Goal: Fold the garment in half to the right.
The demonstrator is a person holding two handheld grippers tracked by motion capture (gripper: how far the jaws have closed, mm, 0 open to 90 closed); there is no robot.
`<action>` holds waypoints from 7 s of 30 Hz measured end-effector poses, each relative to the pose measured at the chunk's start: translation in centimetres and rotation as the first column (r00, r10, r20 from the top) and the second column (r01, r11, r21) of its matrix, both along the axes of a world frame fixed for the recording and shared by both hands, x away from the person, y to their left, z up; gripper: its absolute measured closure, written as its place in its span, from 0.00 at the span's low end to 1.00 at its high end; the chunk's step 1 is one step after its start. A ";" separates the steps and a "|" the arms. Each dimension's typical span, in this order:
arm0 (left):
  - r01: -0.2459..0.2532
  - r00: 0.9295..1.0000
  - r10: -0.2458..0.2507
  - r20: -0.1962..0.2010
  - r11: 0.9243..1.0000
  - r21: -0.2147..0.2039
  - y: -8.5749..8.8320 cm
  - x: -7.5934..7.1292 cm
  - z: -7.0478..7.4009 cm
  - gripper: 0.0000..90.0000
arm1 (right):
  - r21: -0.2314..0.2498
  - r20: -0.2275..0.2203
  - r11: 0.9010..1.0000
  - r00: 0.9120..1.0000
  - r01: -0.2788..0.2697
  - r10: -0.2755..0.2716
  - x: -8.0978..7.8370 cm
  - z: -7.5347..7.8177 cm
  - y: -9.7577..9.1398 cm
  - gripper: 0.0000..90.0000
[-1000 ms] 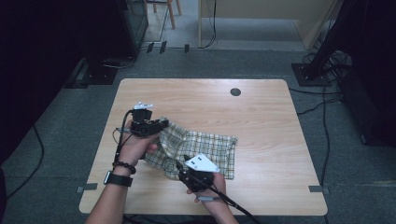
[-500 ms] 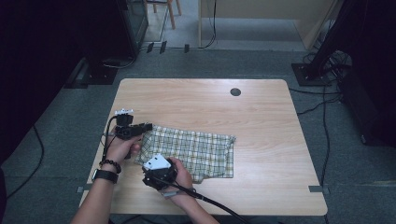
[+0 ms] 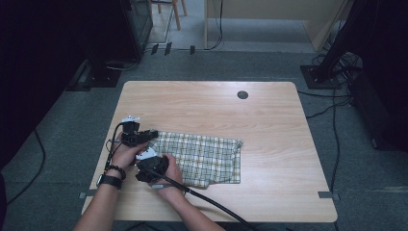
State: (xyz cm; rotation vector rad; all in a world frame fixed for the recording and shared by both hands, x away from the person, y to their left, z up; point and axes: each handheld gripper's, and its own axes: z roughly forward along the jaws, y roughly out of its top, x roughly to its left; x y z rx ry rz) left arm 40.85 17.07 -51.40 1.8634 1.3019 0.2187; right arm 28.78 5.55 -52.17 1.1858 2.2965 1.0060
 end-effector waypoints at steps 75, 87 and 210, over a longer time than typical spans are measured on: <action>0.187 0.978 -0.196 -0.077 0.975 -0.117 -12.5 -4.6 0.2 0.34 | 0.391 -0.084 0.702 0.782 0.596 -0.617 -6.8 0.6 -27.6 0.95; 0.191 0.981 -0.194 -0.030 0.978 -0.079 -12.2 -5.1 -0.2 0.32 | 0.300 -0.142 0.709 0.765 0.639 -0.629 -6.3 -1.0 -27.5 0.94; 0.393 0.877 -0.426 0.224 0.902 0.178 -12.0 -15.0 -1.0 0.61 | 0.355 0.096 0.878 0.922 0.321 -0.375 -3.2 4.0 -28.9 0.66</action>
